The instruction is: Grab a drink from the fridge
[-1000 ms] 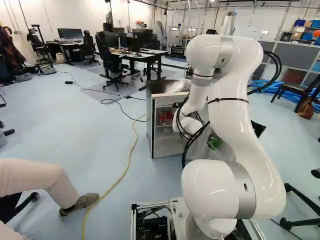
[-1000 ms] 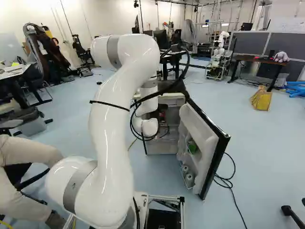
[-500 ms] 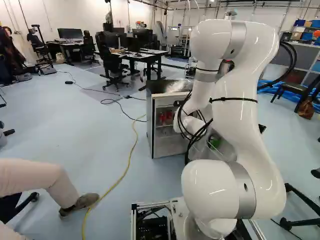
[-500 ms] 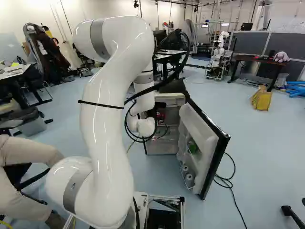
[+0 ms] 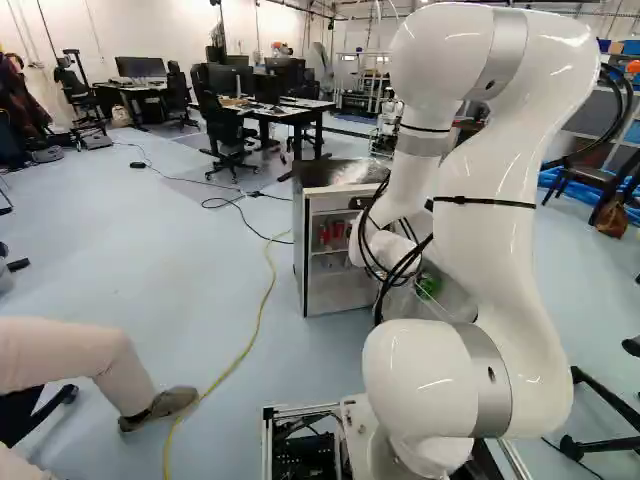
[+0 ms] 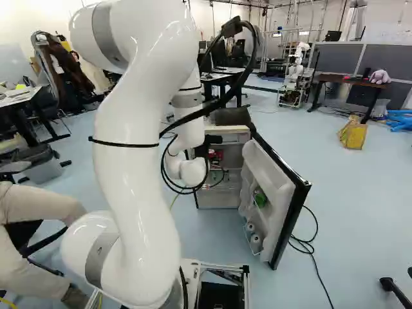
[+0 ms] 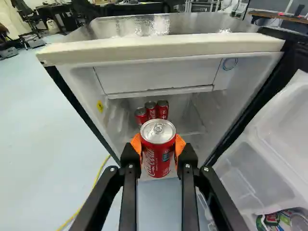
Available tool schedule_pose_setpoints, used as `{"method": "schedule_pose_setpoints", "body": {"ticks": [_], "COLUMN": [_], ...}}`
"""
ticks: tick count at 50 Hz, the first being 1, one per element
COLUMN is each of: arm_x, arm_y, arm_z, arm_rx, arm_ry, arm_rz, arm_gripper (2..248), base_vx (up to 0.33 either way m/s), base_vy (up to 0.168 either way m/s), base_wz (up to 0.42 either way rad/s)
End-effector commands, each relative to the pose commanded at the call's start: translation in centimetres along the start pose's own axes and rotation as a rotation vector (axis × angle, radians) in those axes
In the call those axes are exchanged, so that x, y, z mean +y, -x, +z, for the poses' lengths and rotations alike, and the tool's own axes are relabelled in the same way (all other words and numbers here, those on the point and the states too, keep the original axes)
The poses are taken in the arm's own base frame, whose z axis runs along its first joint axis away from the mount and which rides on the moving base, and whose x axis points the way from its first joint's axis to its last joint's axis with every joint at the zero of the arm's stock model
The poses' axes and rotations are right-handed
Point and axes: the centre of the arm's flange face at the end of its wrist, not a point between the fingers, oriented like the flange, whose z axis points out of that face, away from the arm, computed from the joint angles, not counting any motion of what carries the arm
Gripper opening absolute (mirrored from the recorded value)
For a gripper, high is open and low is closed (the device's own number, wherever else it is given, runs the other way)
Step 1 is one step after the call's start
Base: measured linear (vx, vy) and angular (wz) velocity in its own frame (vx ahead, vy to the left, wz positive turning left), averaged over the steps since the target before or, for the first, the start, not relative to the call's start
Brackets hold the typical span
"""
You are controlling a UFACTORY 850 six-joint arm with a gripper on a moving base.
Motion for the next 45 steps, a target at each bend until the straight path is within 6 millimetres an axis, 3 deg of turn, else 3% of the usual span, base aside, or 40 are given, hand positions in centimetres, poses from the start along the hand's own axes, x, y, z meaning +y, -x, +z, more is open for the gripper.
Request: {"method": "schedule_pose_setpoints", "body": {"ticks": [45], "arm_x": [-0.3], "arm_y": [-3.5], "arm_z": [-3.7], "arm_rx": [0.076], "arm_ry": [0.007], "arm_rz": [-0.015], "arm_gripper": [87], "base_vx": [0.0], "base_vy": [0.0], "base_wz": [0.0]}}
